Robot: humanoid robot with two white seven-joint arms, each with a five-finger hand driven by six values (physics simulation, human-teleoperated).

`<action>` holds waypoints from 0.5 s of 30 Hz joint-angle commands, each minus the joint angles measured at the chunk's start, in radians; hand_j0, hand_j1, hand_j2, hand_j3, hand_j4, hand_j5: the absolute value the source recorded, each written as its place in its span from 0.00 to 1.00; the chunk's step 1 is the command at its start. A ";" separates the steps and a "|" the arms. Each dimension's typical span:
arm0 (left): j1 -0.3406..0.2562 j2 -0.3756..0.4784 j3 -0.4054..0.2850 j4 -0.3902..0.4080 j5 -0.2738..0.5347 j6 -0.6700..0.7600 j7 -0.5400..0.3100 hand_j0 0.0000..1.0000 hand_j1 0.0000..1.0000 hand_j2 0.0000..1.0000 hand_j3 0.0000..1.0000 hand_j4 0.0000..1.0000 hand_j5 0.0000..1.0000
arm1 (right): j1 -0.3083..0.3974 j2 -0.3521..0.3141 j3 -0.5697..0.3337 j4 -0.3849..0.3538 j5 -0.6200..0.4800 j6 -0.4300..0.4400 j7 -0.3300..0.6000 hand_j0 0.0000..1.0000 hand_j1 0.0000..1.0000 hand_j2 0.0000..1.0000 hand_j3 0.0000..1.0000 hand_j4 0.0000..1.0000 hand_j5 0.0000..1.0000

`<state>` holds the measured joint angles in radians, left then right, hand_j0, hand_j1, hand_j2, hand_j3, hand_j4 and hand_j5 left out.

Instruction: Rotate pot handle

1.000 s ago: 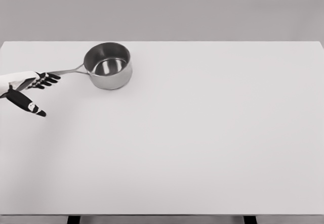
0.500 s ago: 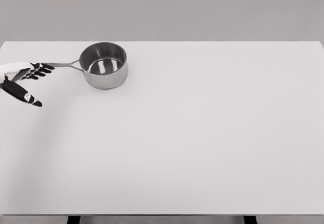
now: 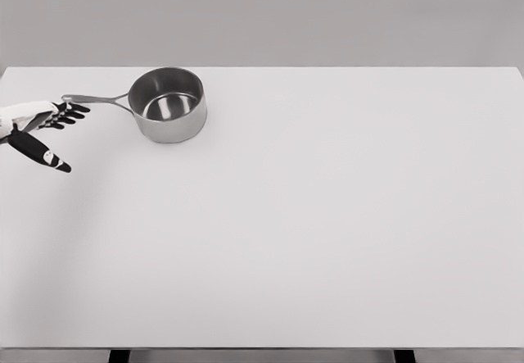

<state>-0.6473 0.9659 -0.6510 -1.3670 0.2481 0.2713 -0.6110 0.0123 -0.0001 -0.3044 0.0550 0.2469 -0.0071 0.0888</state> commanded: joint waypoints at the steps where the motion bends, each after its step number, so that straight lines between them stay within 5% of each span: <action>1: 0.000 0.007 0.001 -0.012 0.002 -0.001 0.000 1.00 1.00 1.00 1.00 1.00 1.00 | 0.000 0.000 0.001 0.000 0.000 -0.001 0.000 1.00 1.00 1.00 1.00 1.00 1.00; 13: 0.118 0.146 0.028 -0.213 0.066 -0.152 0.000 1.00 1.00 1.00 1.00 1.00 1.00 | 0.000 0.000 -0.001 0.000 0.000 -0.001 0.000 1.00 1.00 1.00 1.00 1.00 1.00; 15: 0.161 0.174 0.054 -0.241 0.077 -0.299 0.000 1.00 1.00 1.00 1.00 1.00 1.00 | 0.000 0.000 -0.001 0.000 0.000 -0.001 0.000 1.00 1.00 1.00 1.00 1.00 1.00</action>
<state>-0.4589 1.1104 -0.6120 -1.5799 0.3075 0.0465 -0.6112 0.0122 0.0000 -0.3046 0.0550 0.2470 -0.0075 0.0888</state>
